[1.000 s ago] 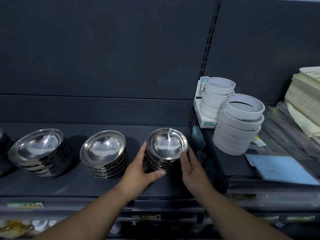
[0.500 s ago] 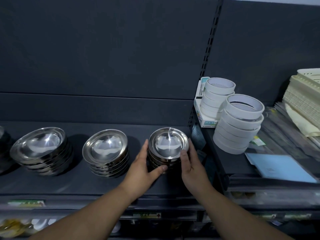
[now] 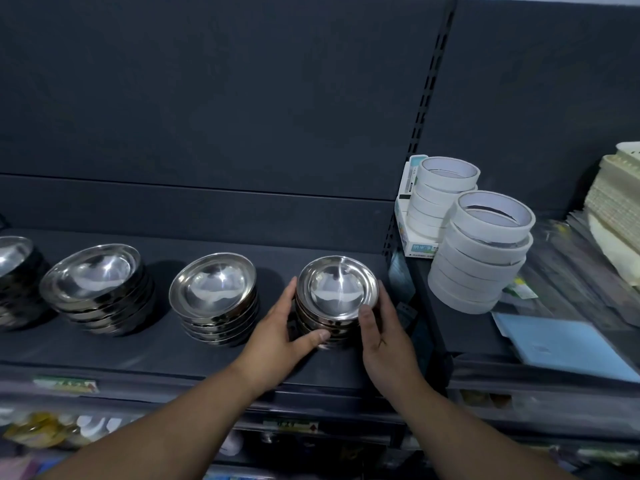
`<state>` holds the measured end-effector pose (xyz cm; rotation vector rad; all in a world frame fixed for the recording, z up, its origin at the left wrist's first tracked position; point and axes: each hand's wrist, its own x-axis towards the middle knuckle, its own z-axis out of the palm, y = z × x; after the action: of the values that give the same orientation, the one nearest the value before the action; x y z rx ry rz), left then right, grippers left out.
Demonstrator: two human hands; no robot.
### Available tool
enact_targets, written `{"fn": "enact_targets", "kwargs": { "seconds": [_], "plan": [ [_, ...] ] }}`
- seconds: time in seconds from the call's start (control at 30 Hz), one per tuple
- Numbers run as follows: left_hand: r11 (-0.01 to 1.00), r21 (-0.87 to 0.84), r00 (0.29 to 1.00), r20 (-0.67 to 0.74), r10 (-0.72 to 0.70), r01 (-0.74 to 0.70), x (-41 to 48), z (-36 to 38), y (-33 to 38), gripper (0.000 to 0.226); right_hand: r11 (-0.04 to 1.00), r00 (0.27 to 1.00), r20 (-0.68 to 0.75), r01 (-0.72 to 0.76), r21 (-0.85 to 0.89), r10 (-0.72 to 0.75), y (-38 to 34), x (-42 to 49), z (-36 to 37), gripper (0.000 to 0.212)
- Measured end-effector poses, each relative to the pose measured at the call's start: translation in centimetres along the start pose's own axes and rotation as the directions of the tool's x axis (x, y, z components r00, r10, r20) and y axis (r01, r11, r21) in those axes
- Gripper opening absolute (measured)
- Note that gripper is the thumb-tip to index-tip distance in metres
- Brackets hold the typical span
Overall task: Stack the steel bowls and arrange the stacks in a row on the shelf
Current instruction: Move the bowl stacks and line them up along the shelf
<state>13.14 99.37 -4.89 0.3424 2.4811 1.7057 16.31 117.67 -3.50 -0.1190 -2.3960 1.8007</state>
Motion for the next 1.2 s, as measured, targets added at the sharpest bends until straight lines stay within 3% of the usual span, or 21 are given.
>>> {"fn": "enact_targets", "kwargs": {
  "seconds": [0.23, 0.57, 0.87, 1.07, 1.2],
  "plan": [
    [0.999, 0.045, 1.0, -0.015, -0.023, 0.023, -1.0, 0.3, 1.1, 0.096, 0.999, 0.998, 0.031, 0.049, -0.024, -0.048, 0.1, -0.2, -0.3, 0.073],
    [0.996, 0.061, 0.997, -0.052, -0.059, 0.062, -1.4, 1.1, 1.6, 0.098, 0.993, 0.994, 0.031, 0.107, -0.057, -0.105, 0.1, 0.0, -0.4, 0.038],
    [0.994, 0.09, 0.995, -0.083, -0.052, 0.059, -1.7, 1.4, 2.4, 0.111, 0.996, 0.998, 0.056, 0.032, -0.088, -0.027, 0.2, 0.0, -0.6, 0.065],
    [0.991, 0.114, 0.986, -0.155, -0.057, 0.075, -2.0, 1.5, 3.4, 0.094, 0.998, 0.997, 0.081, -0.004, -0.057, 0.009, 0.8, -0.4, -0.8, 0.097],
    [0.987, 0.134, 0.984, -0.168, -0.064, 0.087, -2.0, 1.6, 3.6, 0.092, 0.999, 0.996, 0.087, -0.015, -0.044, 0.018, 0.6, -0.6, -0.9, 0.096]
  ]
}}
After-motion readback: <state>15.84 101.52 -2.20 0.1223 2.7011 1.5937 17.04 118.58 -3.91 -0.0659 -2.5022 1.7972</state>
